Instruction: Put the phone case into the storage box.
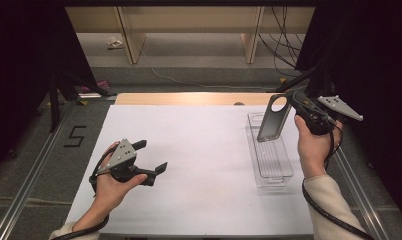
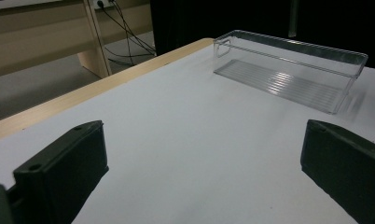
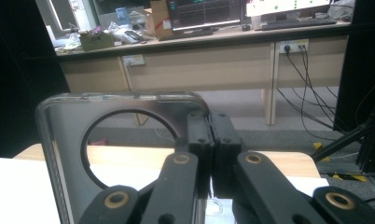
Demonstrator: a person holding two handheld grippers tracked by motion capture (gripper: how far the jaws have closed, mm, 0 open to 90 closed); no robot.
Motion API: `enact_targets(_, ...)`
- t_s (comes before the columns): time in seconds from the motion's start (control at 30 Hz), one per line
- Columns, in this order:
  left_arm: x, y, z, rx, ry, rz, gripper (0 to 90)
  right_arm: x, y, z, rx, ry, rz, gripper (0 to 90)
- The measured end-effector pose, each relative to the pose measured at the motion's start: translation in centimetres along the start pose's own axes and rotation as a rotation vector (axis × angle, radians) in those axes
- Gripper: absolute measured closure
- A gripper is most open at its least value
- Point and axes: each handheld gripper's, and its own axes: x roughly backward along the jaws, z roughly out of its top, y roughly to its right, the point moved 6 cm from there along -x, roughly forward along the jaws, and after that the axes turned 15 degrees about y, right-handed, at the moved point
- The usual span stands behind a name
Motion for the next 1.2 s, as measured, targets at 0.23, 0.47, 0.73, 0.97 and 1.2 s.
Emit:
enact_targets(0.23,-0.01,-0.01,-0.01,0.0,0.0,0.001,0.0,-0.03,0.2,0.14,-0.002,0.004,-0.005,89.1)
enact_targets(0.47,0.0,-0.04,0.01,-0.001,0.0,0.002,0.0,-0.1,0.35,0.04,-0.003,0.001,-0.01,89.1)
enact_targets(0.73,-0.02,0.01,-0.02,0.002,0.0,0.0,0.0,-0.2,0.61,0.05,0.004,0.003,-0.014,89.1)
enact_targets(0.97,-0.04,0.0,-0.05,0.002,-0.001,0.0,0.0,-0.33,0.76,0.08,0.004,0.004,-0.017,89.1)
enact_targets(1.2,-0.03,-0.02,-0.06,0.001,-0.001,0.001,0.0,-0.48,0.81,-0.04,0.006,0.0,-0.018,89.1)
